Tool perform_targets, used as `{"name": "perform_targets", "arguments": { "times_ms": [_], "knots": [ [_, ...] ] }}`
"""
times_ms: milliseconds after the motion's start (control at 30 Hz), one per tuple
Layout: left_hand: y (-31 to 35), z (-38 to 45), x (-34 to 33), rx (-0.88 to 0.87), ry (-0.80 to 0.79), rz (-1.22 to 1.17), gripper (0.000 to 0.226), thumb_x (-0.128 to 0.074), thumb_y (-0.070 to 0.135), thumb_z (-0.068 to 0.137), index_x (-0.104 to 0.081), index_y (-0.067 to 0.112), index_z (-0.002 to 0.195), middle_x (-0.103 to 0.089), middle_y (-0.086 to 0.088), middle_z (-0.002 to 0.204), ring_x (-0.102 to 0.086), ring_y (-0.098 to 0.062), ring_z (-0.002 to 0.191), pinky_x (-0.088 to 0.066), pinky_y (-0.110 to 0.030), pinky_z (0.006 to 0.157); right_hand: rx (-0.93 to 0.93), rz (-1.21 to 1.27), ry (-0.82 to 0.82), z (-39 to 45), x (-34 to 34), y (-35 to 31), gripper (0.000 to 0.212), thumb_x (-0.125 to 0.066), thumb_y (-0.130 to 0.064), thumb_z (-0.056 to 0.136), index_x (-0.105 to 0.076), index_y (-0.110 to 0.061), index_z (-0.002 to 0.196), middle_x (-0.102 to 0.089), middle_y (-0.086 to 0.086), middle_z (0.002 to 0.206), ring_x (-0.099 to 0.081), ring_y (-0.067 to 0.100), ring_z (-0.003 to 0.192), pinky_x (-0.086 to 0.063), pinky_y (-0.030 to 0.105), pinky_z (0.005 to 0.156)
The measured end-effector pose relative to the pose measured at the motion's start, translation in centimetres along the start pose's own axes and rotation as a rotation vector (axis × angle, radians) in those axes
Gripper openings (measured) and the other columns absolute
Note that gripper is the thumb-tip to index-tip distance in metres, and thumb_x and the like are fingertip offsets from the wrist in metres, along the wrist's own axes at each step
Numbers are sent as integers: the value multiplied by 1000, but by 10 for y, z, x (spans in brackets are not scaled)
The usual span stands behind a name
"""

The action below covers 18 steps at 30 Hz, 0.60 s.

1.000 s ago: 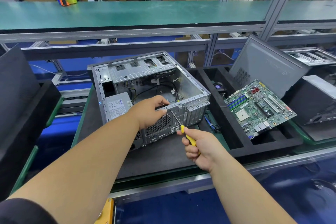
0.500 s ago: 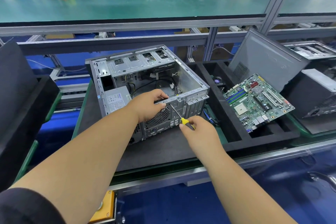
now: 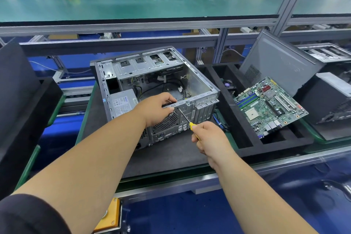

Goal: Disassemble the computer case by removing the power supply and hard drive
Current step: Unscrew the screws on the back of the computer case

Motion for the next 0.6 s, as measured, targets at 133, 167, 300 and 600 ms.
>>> {"name": "perform_targets", "arguments": {
  "times_ms": [133, 167, 300, 600],
  "knots": [
    [0, 0, 0, 5, -3, 3, 25, -54, 33, 97, -56, 39, 121, -66, 17, 123, -60, -12, 108, -46, -36, 98, 290, -638, 175, -11, 0, -1, 18, -51, -34, 99, -45, -19, 91, -60, -4, 77, -54, 17, 66, -32, 32, 51],
    [0, -1, 0, 4, -3, 4, 25, -54, 33, 97, -56, 39, 121, -65, 17, 123, -60, -12, 108, -46, -36, 98, 370, -766, 218, -12, -1, 1, 18, -49, -34, 100, -40, -20, 93, -57, -4, 79, -52, 22, 68, -29, 34, 52],
    [1, -1, 0, 5, -4, 7, 25, -54, 34, 97, -56, 40, 121, -65, 17, 123, -61, -12, 107, -47, -36, 97, 568, -1005, 320, -14, -2, 6, 20, -48, -33, 100, -30, -25, 93, -48, -7, 79, -45, 24, 66, -25, 34, 52],
    [2, -1, 2, 1, -2, 8, 24, -54, 33, 97, -56, 39, 120, -66, 18, 121, -61, -12, 105, -47, -35, 96, -239, 359, -201, 2, 8, -3, 27, -51, -26, 100, -66, -5, 92, -59, 5, 60, -33, 9, 40, -25, 18, 41]
  ]
}}
Point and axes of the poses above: each hand's wrist, its own z-axis towards the middle knuckle, its own x-axis out of the back of the hand, y = z × x, the point moved 1 cm from there along z, towards the middle knuckle
